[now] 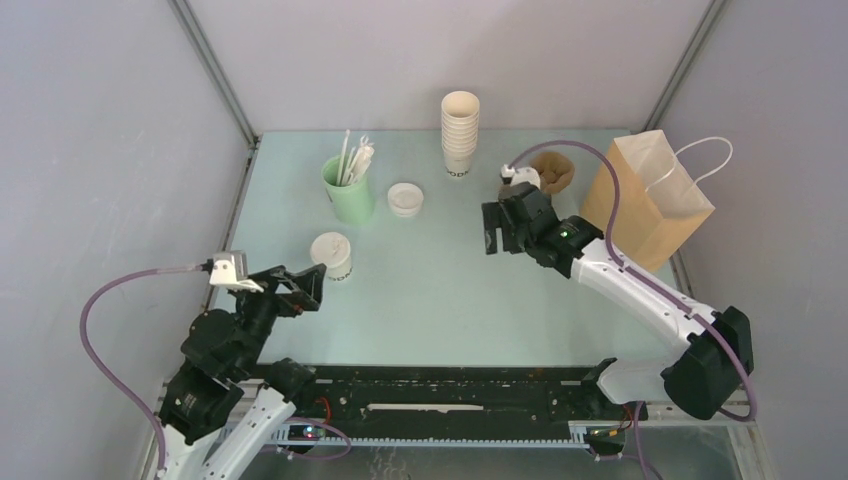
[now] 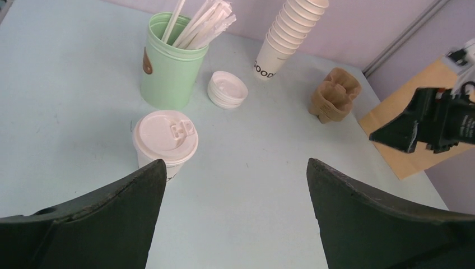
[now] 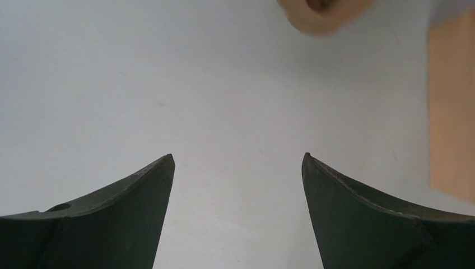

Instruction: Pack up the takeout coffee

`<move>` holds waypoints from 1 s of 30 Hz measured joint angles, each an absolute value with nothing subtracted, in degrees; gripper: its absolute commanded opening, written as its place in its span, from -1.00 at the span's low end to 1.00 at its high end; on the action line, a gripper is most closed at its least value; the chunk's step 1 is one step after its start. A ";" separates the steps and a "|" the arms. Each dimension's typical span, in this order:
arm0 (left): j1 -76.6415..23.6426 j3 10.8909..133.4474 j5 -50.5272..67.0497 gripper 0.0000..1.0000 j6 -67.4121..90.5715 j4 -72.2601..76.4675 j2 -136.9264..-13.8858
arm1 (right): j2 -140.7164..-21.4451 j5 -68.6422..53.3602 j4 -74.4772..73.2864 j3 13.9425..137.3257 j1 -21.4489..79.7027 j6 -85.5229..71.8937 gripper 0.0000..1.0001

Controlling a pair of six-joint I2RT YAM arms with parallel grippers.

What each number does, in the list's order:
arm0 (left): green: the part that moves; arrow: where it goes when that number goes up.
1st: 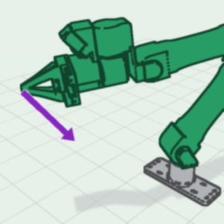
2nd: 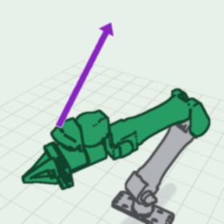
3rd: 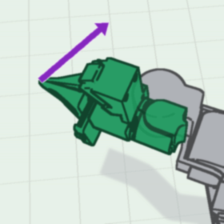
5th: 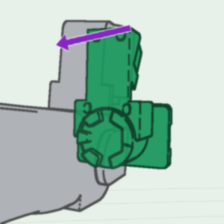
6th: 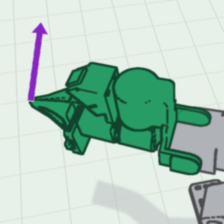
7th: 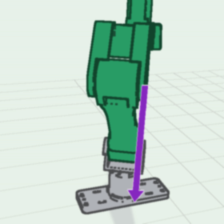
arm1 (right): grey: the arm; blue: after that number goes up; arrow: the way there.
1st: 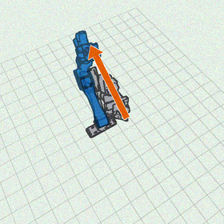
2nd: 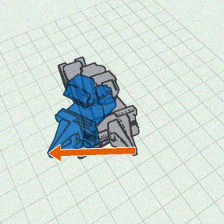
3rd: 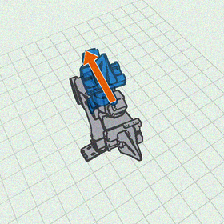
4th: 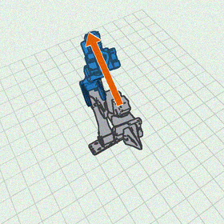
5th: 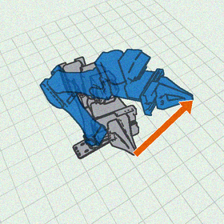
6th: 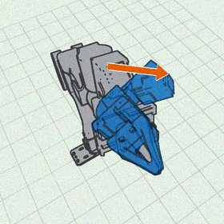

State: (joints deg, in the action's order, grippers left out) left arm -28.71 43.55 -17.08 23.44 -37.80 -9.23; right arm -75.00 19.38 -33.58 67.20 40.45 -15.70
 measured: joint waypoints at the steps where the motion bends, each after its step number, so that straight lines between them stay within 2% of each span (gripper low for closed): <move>1: -28.69 43.55 -16.67 1.00 23.44 -37.74 -9.63 | -75.05 20.51 -34.92 65.49 38.94 -16.62 0.86; 10: -28.42 43.51 -13.32 1.00 23.40 -37.26 -14.85 | -71.11 21.98 -37.93 63.18 31.05 -18.02 0.86; 15: -28.32 43.51 -12.71 1.00 23.40 -37.15 -17.28 | -75.61 21.69 -34.96 64.16 24.88 -18.28 0.82; 22: -28.32 43.51 -11.92 1.00 23.40 -36.97 -20.51 | -87.11 19.88 -35.14 73.06 20.08 -19.44 0.80; 30: -28.32 43.51 -10.33 1.00 23.27 -36.93 -23.22 | -86.96 22.50 -40.16 89.06 19.84 -12.05 0.90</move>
State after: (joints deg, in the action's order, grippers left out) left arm -28.32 43.51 -10.33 23.27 -36.93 -23.22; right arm -86.96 22.50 -40.16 89.06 19.84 -12.05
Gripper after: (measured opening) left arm 0.996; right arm 0.923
